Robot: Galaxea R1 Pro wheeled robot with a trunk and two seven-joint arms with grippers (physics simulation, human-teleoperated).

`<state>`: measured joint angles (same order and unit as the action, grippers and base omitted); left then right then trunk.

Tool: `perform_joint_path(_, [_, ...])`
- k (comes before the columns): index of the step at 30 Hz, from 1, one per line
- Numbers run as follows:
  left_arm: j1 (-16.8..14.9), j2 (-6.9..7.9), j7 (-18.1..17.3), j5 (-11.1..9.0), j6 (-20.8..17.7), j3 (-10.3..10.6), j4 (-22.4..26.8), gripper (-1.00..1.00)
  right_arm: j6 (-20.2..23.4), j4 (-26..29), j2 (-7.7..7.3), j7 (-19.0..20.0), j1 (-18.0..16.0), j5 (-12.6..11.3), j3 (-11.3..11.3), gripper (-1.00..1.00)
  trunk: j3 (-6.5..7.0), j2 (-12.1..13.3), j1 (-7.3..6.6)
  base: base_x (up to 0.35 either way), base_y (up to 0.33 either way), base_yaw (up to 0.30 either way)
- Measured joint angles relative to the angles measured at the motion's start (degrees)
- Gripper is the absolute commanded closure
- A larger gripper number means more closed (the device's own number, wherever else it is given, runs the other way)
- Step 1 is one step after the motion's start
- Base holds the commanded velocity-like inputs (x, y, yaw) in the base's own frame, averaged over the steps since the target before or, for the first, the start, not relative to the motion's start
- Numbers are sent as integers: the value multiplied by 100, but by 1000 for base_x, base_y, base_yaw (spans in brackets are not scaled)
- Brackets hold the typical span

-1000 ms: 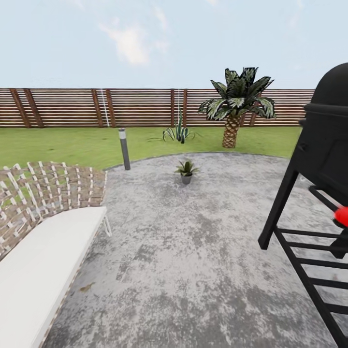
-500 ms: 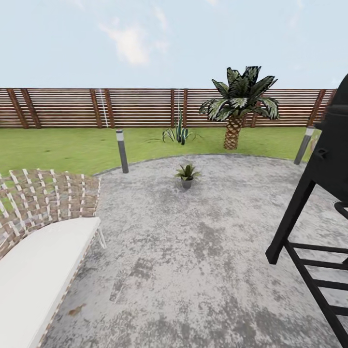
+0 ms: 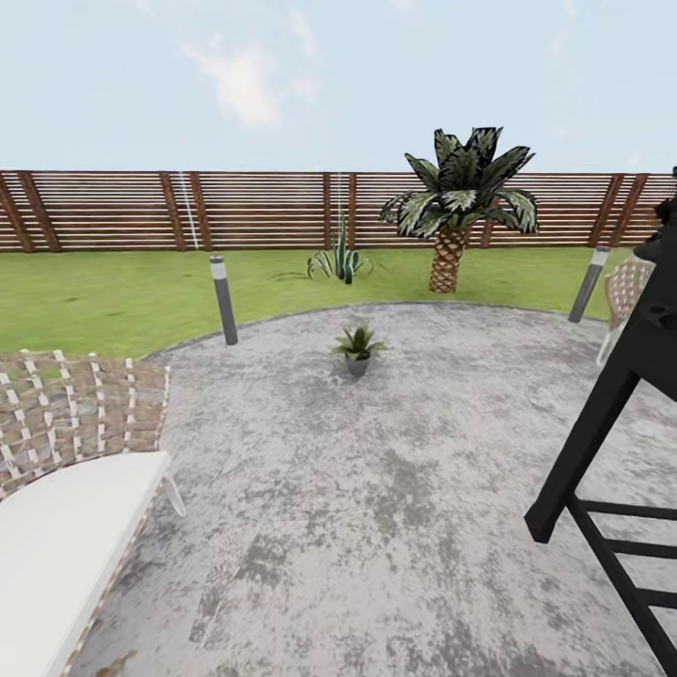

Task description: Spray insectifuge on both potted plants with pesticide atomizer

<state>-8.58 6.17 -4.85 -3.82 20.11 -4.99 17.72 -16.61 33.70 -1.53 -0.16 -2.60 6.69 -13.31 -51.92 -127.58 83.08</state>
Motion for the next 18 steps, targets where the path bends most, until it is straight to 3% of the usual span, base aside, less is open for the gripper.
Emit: perform_joint_path(18, [0,0,0,0,0,0,0,-100,0,0,0,0,0,0,0,-100,0,0,0,340,0,0])
